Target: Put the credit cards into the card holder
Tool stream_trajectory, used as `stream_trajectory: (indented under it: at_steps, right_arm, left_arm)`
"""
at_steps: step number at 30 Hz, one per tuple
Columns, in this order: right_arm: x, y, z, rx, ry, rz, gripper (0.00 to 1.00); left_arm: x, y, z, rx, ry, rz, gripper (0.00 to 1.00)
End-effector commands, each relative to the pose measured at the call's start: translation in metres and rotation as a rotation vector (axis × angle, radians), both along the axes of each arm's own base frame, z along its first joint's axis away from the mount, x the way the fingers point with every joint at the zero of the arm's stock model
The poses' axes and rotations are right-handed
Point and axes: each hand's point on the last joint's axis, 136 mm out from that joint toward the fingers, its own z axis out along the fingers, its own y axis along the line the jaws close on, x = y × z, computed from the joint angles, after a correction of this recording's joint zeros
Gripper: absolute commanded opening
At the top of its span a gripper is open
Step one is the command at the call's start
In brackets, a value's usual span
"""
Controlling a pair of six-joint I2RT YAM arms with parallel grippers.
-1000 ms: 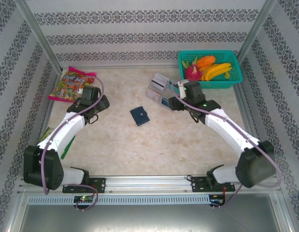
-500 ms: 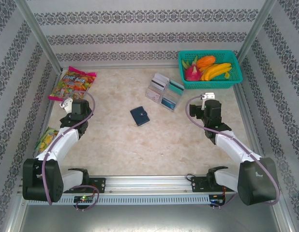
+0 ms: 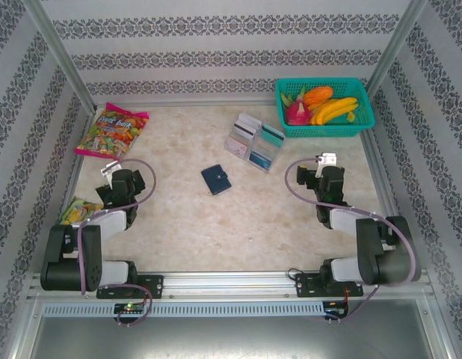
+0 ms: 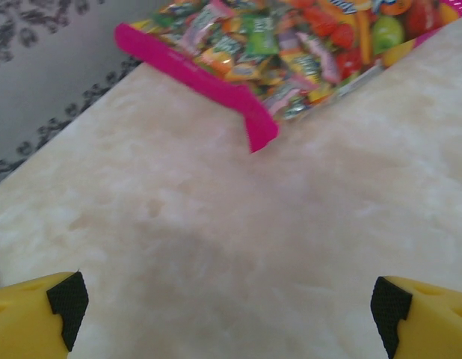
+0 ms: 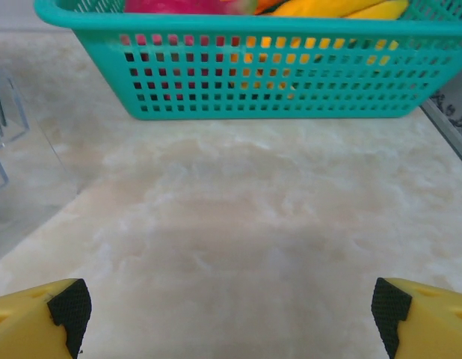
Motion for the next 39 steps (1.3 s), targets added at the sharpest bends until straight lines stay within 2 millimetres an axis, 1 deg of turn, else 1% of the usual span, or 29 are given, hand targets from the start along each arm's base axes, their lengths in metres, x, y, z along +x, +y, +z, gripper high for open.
stream_trajectory:
  at_steps: [1, 2, 3, 4, 5, 6, 11, 13, 14, 16, 17, 18, 19, 22, 39]
  right_arm:
    - [0.018, 0.01, 0.011, 0.015, -0.117, 0.062, 0.98]
    - [0.02, 0.011, 0.011, 0.018, -0.14, 0.069, 0.98]
    - [0.019, 0.012, 0.01, 0.018, -0.126, 0.074, 0.98]
    - [0.019, 0.012, 0.011, 0.015, -0.107, 0.076, 0.98]
    - [0.019, 0.011, 0.008, 0.017, -0.089, 0.072, 0.98]
    - [0.02, 0.01, 0.008, 0.019, -0.097, 0.065, 0.98]
    - [0.021, 0.01, 0.009, 0.026, -0.096, 0.067, 0.98]
    - [0.021, 0.01, 0.008, 0.026, -0.09, 0.069, 0.98]
    - [0.021, 0.009, 0.008, 0.027, -0.09, 0.067, 0.98]
    - [0.021, 0.01, 0.009, 0.027, -0.093, 0.068, 0.98]
    - [0.021, 0.01, 0.008, 0.027, -0.091, 0.069, 0.98]
    - [0.021, 0.009, 0.009, 0.028, -0.092, 0.068, 0.98]
    - [0.021, 0.01, 0.009, 0.028, -0.092, 0.07, 0.98]
    - [0.021, 0.009, 0.008, 0.029, -0.091, 0.068, 0.98]
    - [0.021, 0.009, 0.008, 0.029, -0.091, 0.069, 0.98]
  left_arm:
    - [0.032, -0.009, 0.02, -0.006, -0.114, -0.104, 0.99]
    - [0.038, -0.014, 0.018, -0.005, -0.117, -0.142, 0.99]
    - [0.041, -0.02, 0.015, -0.016, -0.089, -0.175, 0.99]
    - [0.045, -0.021, 0.015, -0.014, -0.085, -0.187, 0.99]
    - [0.046, -0.023, 0.014, -0.016, -0.074, -0.2, 0.99]
    - [0.048, -0.026, 0.015, -0.017, -0.08, -0.22, 0.99]
    - [0.048, -0.04, 0.018, -0.013, -0.117, -0.313, 0.99]
    - [0.048, -0.056, 0.018, -0.009, -0.145, -0.408, 1.0]
    - [0.048, -0.068, 0.017, -0.001, -0.161, -0.476, 1.0]
    - [0.051, -0.086, 0.005, 0.018, -0.186, -0.578, 0.99]
    - [0.054, -0.091, 0.004, 0.012, -0.178, -0.609, 0.99]
    - [0.055, -0.093, -0.002, -0.011, -0.101, -0.624, 0.99]
    - [0.06, -0.091, 0.002, -0.001, -0.096, -0.605, 0.99]
    - [0.058, -0.087, -0.001, 0.005, -0.1, -0.579, 0.99]
    - [0.059, -0.088, -0.001, 0.01, -0.103, -0.577, 0.99]
